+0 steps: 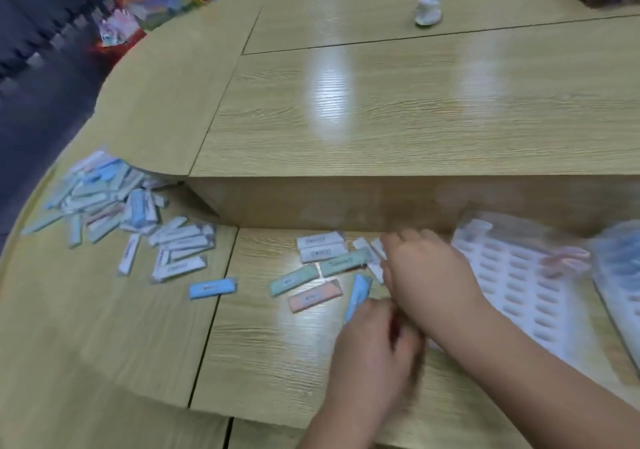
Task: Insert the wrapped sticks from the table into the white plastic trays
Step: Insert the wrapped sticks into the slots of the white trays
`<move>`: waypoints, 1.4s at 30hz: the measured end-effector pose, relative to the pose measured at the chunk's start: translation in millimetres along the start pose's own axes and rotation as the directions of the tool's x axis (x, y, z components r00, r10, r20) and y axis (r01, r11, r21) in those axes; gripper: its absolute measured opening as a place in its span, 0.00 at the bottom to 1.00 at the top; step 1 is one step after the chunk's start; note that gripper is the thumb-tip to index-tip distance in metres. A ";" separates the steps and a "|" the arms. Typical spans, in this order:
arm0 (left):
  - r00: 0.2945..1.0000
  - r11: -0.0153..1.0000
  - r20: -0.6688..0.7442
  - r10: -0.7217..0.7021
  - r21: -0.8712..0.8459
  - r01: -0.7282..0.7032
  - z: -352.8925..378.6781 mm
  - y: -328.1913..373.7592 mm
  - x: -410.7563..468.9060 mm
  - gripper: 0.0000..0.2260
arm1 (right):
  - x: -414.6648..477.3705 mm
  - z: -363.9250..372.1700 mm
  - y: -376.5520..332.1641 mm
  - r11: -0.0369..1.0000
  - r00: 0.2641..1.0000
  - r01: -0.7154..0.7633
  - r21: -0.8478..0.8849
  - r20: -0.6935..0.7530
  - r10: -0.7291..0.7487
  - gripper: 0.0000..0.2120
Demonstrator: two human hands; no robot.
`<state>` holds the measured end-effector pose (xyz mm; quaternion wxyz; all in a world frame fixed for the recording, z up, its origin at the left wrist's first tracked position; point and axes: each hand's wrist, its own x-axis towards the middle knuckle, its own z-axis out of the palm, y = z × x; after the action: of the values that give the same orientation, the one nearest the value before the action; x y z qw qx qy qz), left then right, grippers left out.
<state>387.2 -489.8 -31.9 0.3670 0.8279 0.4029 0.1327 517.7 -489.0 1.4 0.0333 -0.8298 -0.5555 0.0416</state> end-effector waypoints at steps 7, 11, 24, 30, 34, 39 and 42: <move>0.985 0.988 0.122 0.123 0.083 -0.133 7.8 16.2 0.4 0.13 | 9.0 8.3 2.9 0.991 0.993 -0.075 -0.108 0.082 0.084 0.17; 0.976 0.938 -0.154 0.156 0.331 -0.098 -10.8 -7.9 13.7 0.06 | 8.0 8.8 14.6 0.996 0.992 -0.062 -0.071 0.102 0.069 0.15; 0.967 0.787 0.000 0.255 0.581 -0.208 -20.6 -12.6 61.4 0.09 | -2.5 9.4 40.6 0.983 0.999 -0.012 -0.182 0.047 0.021 0.09; 0.890 0.679 0.069 0.451 0.620 -0.393 -24.7 -10.9 72.5 0.06 | -11.6 -1.8 46.6 1.000 0.999 -0.002 -0.010 -0.048 0.002 0.03; 0.872 0.639 0.063 0.485 0.656 -0.402 -18.8 -6.4 75.0 0.08 | -15.7 -17.7 62.3 0.966 0.990 0.036 0.255 -0.143 0.001 0.08; 0.888 0.709 -0.068 0.454 0.631 -0.314 -18.1 3.8 78.2 0.12 | -37.4 -47.6 101.4 0.842 0.935 0.133 0.523 -0.348 0.069 0.11; 0.926 0.862 -0.165 0.339 0.449 -0.235 -21.2 24.5 77.1 0.10 | -58.7 -60.6 133.9 0.796 0.923 0.074 0.600 -0.343 0.172 0.13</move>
<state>439.5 -430.2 -5.5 0.1048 0.9163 0.3343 0.1943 625.0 -594.8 49.9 0.4014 -0.7819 -0.4738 0.0552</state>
